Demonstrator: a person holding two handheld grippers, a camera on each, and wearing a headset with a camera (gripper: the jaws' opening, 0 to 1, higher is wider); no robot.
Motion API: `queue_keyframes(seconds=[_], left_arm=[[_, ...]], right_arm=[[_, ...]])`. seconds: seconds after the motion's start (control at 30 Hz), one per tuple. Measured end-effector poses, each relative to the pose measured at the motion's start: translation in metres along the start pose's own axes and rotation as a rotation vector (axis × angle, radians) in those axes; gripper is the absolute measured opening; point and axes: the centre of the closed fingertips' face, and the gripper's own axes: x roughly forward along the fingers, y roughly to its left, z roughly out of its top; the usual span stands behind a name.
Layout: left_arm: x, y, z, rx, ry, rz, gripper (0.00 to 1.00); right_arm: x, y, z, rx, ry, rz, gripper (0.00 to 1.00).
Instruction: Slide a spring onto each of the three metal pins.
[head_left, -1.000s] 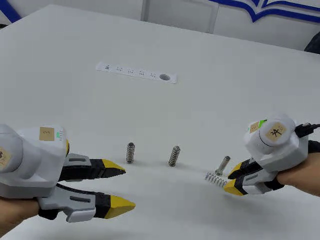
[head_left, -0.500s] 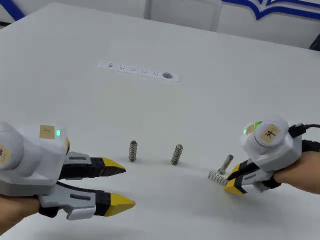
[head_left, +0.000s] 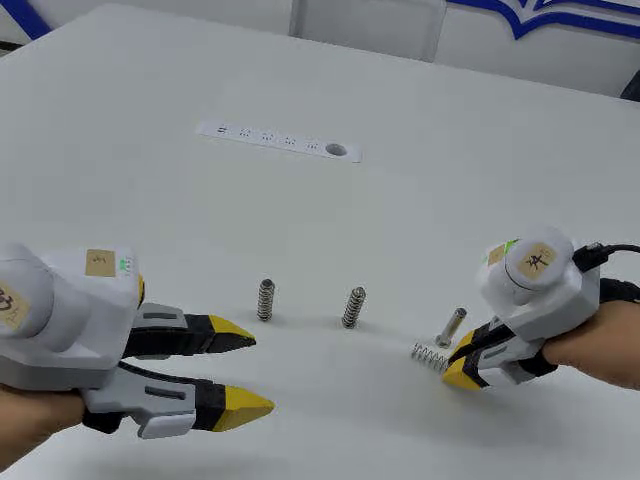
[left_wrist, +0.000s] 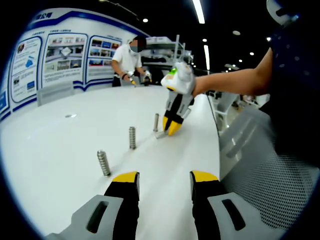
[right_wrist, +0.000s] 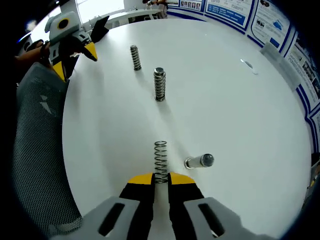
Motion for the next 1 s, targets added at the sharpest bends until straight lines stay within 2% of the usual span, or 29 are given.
queue_keyframes(seconds=[0.23,0.5,0.67,0.83,1.0], left_arm=[[0.006,-0.003,0.001,0.011,0.005,-0.02,0.41],[0.011,-0.006,0.003,0.027,0.009,-0.036,0.4],[0.013,-0.007,0.004,0.034,0.008,-0.043,0.38],[0.016,-0.009,0.006,0.047,0.005,-0.054,0.37],[0.017,-0.011,0.005,0.056,0.011,-0.066,0.35]], right_arm=[[-0.003,0.023,0.017,-0.059,-0.01,0.028,0.11],[-0.007,0.056,0.049,-0.151,-0.039,0.085,0.11],[-0.008,0.068,0.064,-0.204,-0.049,0.102,0.11],[-0.009,0.087,0.079,-0.272,-0.052,0.138,0.11],[-0.012,0.098,0.094,-0.317,-0.072,0.148,0.11]])
